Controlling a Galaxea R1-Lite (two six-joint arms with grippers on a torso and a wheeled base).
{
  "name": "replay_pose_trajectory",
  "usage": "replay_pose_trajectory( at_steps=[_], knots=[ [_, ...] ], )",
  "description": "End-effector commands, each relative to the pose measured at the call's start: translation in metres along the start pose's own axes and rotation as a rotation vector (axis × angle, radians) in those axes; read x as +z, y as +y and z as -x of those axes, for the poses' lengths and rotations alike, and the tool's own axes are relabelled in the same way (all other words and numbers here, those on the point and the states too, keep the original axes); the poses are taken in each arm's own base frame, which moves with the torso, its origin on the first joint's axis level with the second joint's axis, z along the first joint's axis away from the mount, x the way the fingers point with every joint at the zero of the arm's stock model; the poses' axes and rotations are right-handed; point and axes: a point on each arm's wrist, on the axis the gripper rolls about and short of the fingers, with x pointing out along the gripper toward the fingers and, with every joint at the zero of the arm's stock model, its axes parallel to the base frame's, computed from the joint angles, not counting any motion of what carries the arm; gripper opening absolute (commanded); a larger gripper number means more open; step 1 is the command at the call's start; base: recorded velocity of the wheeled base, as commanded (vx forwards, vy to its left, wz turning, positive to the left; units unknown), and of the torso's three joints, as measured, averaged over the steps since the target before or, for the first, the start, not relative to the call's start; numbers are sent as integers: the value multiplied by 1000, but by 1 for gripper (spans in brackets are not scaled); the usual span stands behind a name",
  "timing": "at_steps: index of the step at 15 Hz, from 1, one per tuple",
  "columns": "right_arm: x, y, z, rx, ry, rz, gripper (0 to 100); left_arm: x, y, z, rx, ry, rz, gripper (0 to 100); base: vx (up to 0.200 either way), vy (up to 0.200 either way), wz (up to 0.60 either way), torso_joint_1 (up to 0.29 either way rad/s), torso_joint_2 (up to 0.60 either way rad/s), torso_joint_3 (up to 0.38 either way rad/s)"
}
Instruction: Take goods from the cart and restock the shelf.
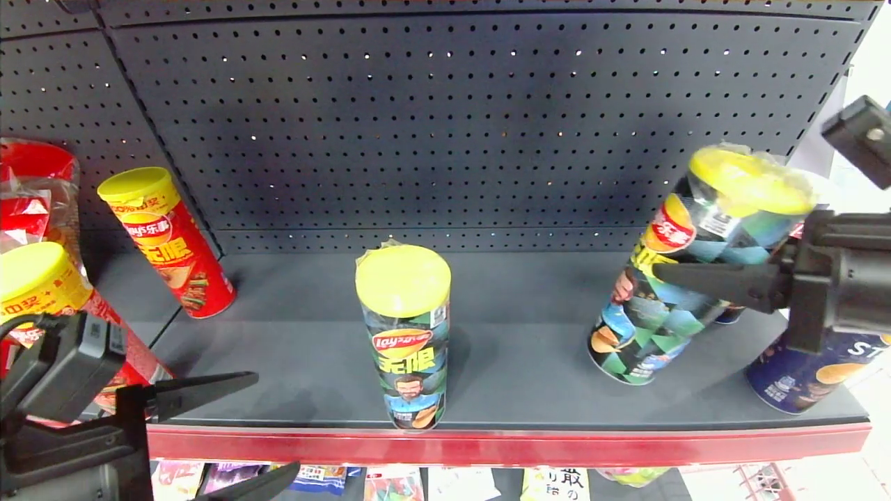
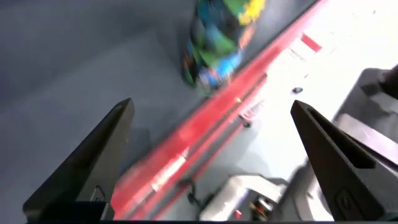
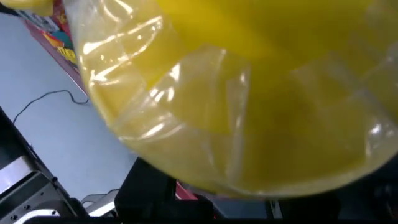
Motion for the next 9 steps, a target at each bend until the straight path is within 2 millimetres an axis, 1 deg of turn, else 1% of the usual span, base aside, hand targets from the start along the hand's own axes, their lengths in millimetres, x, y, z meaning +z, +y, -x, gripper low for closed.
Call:
replay_pose_trajectory(
  at_steps=[1, 2, 4, 5, 6, 8, 9],
  knots=[
    [11, -2, -48, 56, 46, 5, 0, -6, -11, 21, 2, -25, -3, 100, 0, 0, 0, 0, 0, 0],
    [17, -3, -64, 68, 41, 17, 0, -11, -15, 27, 1, -5, 8, 100, 0, 0, 0, 0, 0, 0],
    [22, -5, -93, 84, 14, 43, 0, -14, -18, 32, 7, -3, 11, 100, 0, 0, 0, 0, 0, 0],
    [22, -5, -102, 88, 12, 46, 0, -14, -18, 33, 16, -8, 14, 100, 0, 0, 0, 0, 0, 0],
    [24, 1, -116, 113, 12, 55, 0, -14, -19, 35, 29, -11, 33, 100, 0, 0, 0, 0, 0, 0],
    [26, 3, -129, 126, 16, 58, 0, -15, -19, 36, 37, -13, 37, 100, 0, 0, 0, 0, 0, 0],
    [27, 5, -142, 138, 17, 62, 0, -17, -20, 38, 41, -15, 36, 100, 0, 0, 0, 0, 0, 0]
  ],
)
